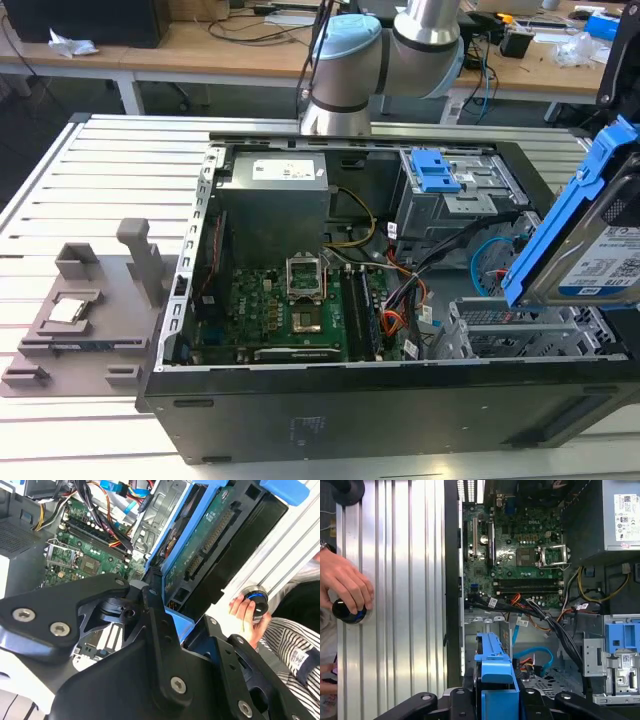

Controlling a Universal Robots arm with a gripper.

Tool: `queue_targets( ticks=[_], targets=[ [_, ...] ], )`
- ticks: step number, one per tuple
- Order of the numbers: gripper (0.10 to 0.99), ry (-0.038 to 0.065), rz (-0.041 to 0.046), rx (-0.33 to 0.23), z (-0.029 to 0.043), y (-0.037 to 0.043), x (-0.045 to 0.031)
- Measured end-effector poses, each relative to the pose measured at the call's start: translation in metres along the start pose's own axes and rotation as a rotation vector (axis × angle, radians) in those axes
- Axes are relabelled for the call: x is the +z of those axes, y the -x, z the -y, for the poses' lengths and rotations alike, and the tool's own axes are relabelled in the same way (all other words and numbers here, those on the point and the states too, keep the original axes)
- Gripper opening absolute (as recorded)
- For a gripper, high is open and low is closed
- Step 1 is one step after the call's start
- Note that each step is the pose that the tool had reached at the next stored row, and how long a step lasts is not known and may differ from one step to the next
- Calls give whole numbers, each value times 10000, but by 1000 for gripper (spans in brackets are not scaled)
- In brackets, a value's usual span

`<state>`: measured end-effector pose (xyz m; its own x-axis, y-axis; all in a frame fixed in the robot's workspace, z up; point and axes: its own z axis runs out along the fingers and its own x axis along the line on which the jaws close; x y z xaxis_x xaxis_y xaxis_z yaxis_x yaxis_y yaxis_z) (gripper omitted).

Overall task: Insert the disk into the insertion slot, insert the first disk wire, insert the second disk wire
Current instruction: 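Insert the disk into the insertion slot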

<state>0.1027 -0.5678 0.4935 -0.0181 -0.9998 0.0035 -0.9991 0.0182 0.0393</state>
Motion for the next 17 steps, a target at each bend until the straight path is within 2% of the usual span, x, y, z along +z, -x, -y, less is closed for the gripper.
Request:
queue_targets(
  ticks=[1, 4, 17],
  targets=[
    [365, 0, 0, 0, -50, 8, 3],
    [365, 0, -4, 0, -88, 14, 4],
    [365, 0, -3, -5, -96, 15, 119]
  ],
)
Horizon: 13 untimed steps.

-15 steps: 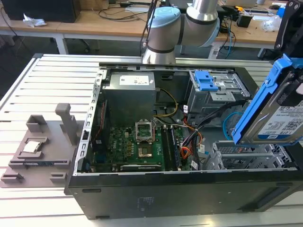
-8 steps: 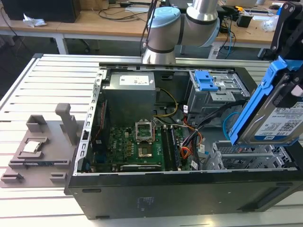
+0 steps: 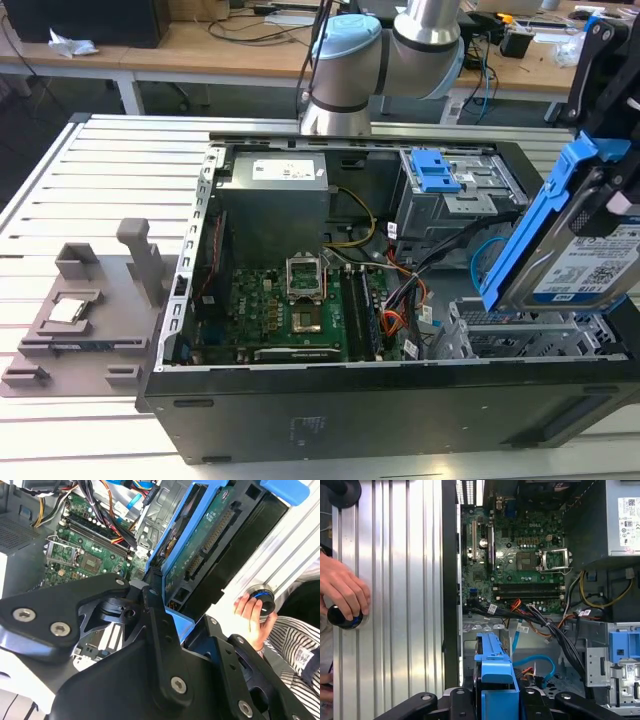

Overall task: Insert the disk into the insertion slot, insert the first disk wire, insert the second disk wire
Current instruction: 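Insert the disk into the insertion slot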

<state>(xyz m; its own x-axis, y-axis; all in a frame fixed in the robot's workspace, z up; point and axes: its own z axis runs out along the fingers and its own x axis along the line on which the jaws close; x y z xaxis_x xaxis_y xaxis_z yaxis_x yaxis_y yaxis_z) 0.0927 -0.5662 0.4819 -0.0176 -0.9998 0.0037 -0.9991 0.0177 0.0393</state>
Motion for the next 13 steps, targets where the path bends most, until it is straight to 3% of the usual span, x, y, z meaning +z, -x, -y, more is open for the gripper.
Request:
queue_targets(
  ticks=[13],
  targets=[
    [365, 0, 0, -1, 4, 0, 92]
  ],
)
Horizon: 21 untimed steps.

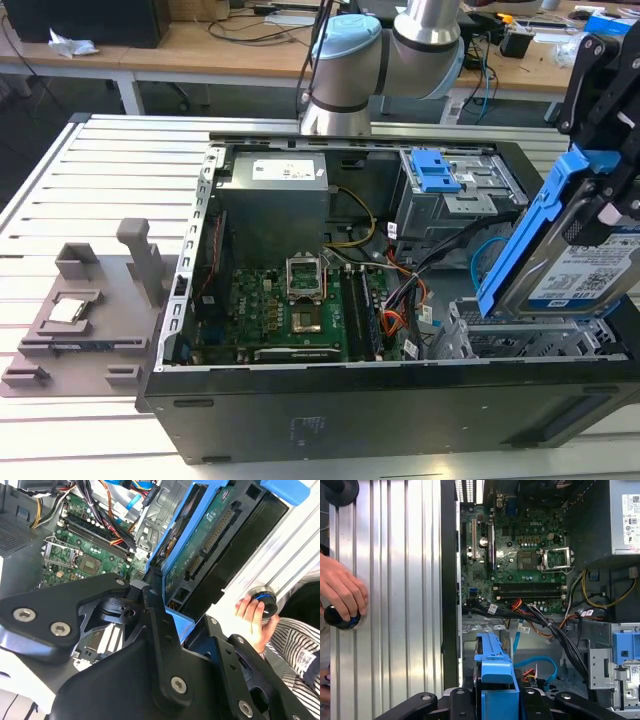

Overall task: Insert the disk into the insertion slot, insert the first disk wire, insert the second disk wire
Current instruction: 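Insert the disk into the insertion slot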

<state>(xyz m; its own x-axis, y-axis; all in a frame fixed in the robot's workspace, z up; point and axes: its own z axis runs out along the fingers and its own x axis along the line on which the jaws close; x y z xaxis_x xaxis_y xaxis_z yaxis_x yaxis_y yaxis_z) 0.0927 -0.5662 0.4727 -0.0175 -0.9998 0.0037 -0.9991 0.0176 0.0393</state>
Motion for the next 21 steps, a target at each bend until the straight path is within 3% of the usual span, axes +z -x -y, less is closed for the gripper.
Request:
queue_targets(
  ticks=[21],
  targets=[
    [365, 0, 1, -1, 6, 1, 155]
  ],
)
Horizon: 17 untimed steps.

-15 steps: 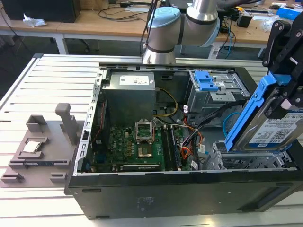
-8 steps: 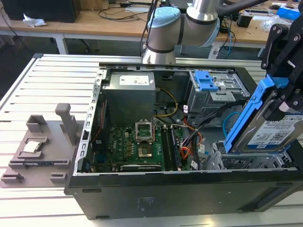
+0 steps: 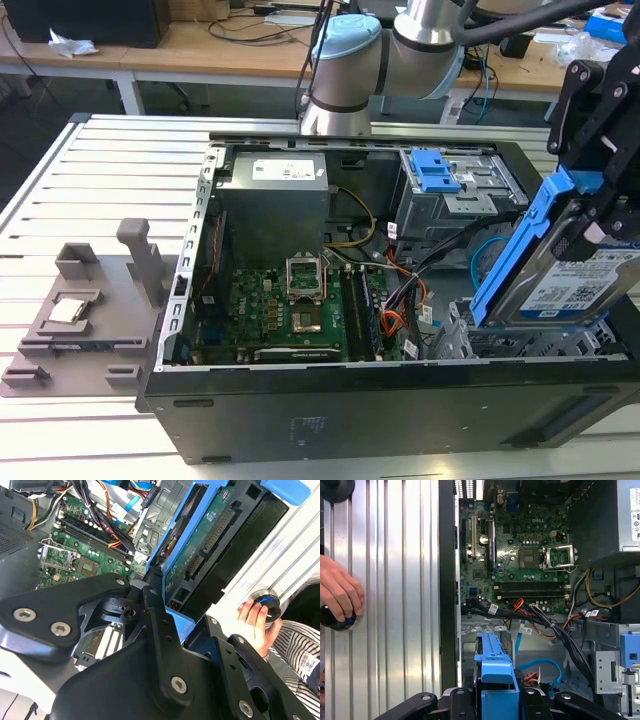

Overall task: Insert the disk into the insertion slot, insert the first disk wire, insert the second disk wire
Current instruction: 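Insert the disk into the insertion slot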

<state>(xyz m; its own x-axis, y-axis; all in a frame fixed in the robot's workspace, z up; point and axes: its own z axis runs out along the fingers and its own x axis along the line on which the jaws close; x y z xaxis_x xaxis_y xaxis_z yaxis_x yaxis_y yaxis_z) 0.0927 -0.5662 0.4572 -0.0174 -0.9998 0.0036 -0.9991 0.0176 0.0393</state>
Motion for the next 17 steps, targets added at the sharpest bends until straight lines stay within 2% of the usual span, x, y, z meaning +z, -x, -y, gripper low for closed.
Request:
queue_targets(
  ticks=[11, 14, 17],
  targets=[
    [365, -1, -1, 1, 4, 7, 104],
    [365, 0, 0, 1, 3, 108, 120],
    [365, 0, -1, 0, 3, 173, 131]
  ],
)
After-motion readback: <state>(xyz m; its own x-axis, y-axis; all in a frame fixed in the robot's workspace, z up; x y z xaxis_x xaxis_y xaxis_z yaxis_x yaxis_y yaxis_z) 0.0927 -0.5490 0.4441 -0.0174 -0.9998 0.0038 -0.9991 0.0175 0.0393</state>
